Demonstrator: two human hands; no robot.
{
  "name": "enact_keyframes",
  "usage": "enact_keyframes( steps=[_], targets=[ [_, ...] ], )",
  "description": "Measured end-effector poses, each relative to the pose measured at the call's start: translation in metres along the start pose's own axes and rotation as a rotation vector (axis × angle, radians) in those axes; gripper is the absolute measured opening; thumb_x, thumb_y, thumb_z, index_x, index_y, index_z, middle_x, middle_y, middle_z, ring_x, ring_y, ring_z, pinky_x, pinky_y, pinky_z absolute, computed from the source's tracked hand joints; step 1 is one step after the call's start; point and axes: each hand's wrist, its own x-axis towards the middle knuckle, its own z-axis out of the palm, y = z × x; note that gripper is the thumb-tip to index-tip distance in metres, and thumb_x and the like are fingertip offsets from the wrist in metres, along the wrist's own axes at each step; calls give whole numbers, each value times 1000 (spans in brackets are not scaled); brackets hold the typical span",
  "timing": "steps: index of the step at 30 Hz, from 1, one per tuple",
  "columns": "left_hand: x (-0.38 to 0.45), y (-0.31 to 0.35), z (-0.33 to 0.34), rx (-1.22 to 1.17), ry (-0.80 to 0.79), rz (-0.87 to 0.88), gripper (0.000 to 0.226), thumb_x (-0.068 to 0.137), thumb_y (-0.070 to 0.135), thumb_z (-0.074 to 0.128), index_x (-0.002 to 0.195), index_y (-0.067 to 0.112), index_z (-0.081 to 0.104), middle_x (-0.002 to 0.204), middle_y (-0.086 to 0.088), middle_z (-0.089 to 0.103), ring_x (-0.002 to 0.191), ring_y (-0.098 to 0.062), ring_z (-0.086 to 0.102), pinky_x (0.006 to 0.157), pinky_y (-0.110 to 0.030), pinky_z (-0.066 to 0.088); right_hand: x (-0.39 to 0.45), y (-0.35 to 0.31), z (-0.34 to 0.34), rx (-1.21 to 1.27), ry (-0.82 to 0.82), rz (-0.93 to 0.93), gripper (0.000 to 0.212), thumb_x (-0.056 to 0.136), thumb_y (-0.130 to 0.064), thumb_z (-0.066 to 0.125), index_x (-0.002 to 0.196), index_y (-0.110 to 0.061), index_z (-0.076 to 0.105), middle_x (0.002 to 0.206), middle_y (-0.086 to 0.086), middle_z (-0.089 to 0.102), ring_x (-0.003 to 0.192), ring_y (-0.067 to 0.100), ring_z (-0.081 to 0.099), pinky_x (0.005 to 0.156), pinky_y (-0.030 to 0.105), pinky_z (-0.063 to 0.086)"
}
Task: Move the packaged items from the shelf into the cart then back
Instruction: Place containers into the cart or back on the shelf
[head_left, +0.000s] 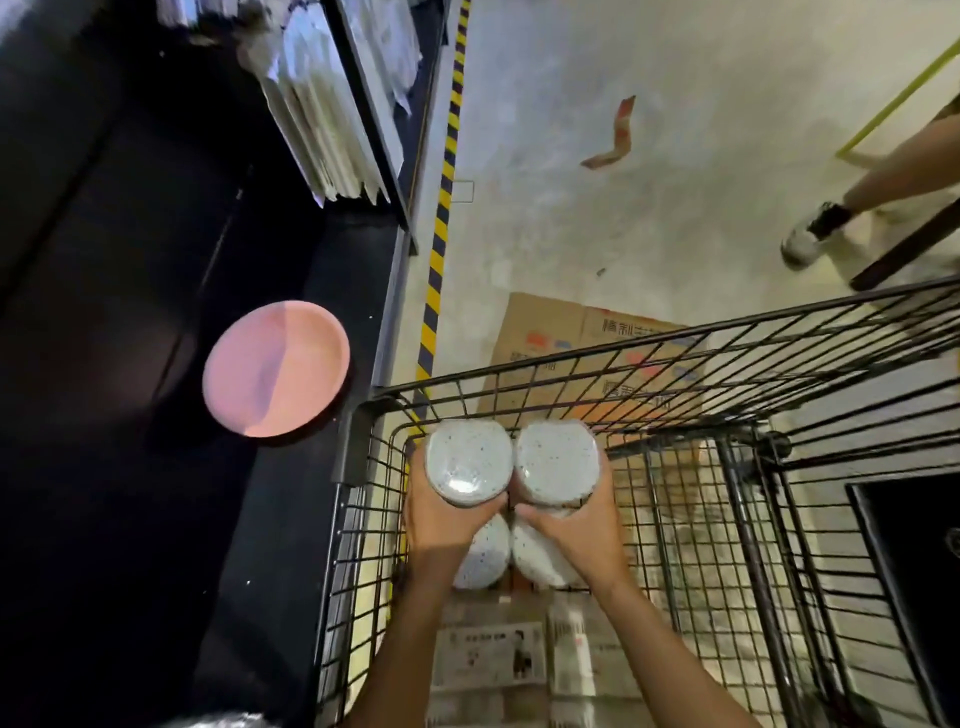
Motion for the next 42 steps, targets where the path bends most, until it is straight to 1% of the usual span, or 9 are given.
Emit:
enact_keyframes(
  steps=[6,9,13,15,19,23,27,38,42],
  targets=[
    [-2,13,-1,-27,26,-38,100,43,3,94,128,7,42,120,0,51,115,-13,48,83,6,30,5,-11,3,29,54,4,94,51,-8,94,128,-20,40,123,-8,54,115,0,52,94,16,44],
    [-13,25,-6,-59,2,-79,99,46,0,92,129,9,38,119,2,49,115,-12,48,85,-5,36,-2,-21,1,42,90,24,96,51,-4,92,124,-22,33,116,-19,47,108,-8,49,87,7,40],
    [-33,42,-18,-69,-24,-55,98,48,4,92,128,12,36,117,5,47,113,-8,47,81,5,32,-20,-35,-7,39,108,6,99,50,-4,93,127,-20,33,118,-18,47,110,-8,48,86,3,39],
    [-44,49,-26,-80,-32,-34,100,49,4,92,130,11,34,120,4,46,115,-8,46,88,-3,34,-30,-41,-11,34,111,1,100,49,-10,94,128,-20,35,121,-16,49,112,-3,50,91,10,41],
    [-67,69,-43,-101,-40,0,100,50,6,92,131,15,33,124,6,45,119,-8,45,95,-13,36,-52,-60,-22,21,53,-50,100,48,-25,97,132,-10,44,128,7,57,122,19,53,102,44,46],
    [-94,91,-62,-106,4,77,102,49,14,94,134,14,38,131,2,51,124,-9,47,104,-19,39,-84,-86,-34,47,15,-110,103,45,-31,94,134,-14,44,130,5,55,125,16,50,106,43,42],
    [-137,111,-81,-115,99,111,93,49,9,91,129,19,44,119,13,52,111,4,47,89,2,34,-126,-105,-49,41,-23,-182,104,43,-37,95,132,-24,43,131,-4,51,123,10,48,104,34,42],
    [-325,138,-166,-215,475,65,80,55,12,91,114,32,43,103,28,52,95,27,45,68,3,38,-257,-158,-64,-13,-392,-336,96,53,-11,93,132,-23,39,126,-7,51,117,4,49,98,32,46],
    [-392,134,-213,-195,603,76,69,52,7,90,104,36,52,98,24,62,94,17,55,68,-9,48,-315,-175,-44,-10,-565,-384,95,52,-11,93,130,-27,40,126,-4,54,117,4,52,99,34,47]
  ],
)
